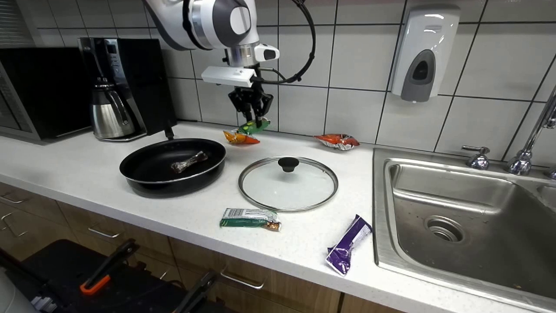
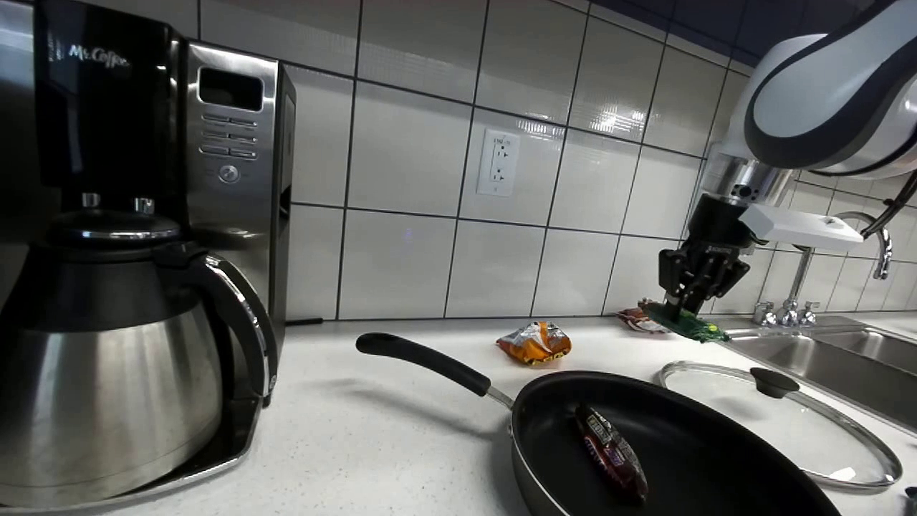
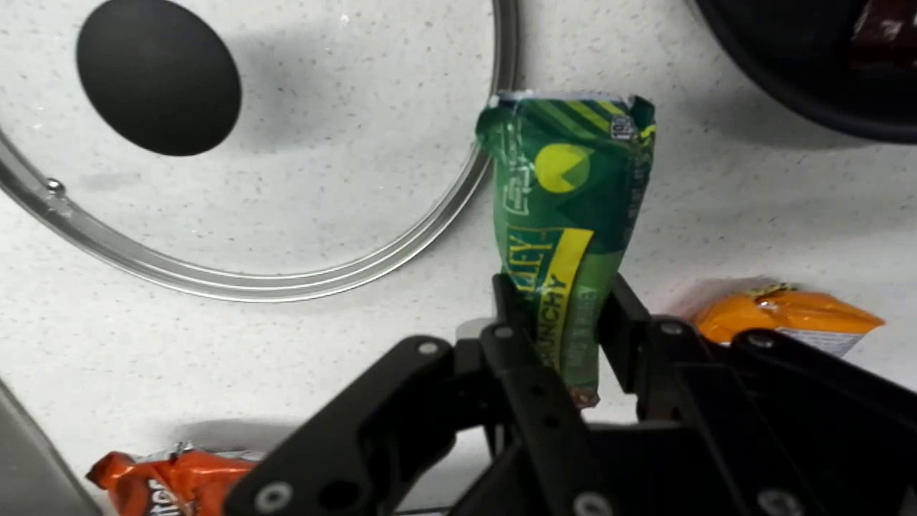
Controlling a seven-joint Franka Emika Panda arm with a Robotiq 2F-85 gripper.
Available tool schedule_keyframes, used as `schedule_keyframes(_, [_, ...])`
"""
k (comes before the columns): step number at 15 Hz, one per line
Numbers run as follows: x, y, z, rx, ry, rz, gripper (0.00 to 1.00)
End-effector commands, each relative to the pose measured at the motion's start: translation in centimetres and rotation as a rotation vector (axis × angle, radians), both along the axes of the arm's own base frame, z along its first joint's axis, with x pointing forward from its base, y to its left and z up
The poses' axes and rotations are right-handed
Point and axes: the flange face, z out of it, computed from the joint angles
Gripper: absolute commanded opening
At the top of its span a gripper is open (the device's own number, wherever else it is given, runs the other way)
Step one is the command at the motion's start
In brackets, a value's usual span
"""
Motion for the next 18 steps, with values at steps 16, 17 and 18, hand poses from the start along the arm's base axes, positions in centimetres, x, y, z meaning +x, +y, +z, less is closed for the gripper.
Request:
schedule_keyframes(16, [-9.3, 14.6, -1.0, 0.025, 0.104, 0.740, 0.08])
schedule_keyframes(17, [-9.7, 14.7, -1.3, 0.020, 0.108, 0.755, 0.08])
schedule_keyframes(18, [-10.0, 14.9, -1.7, 0.019, 0.114, 0.773, 0.08])
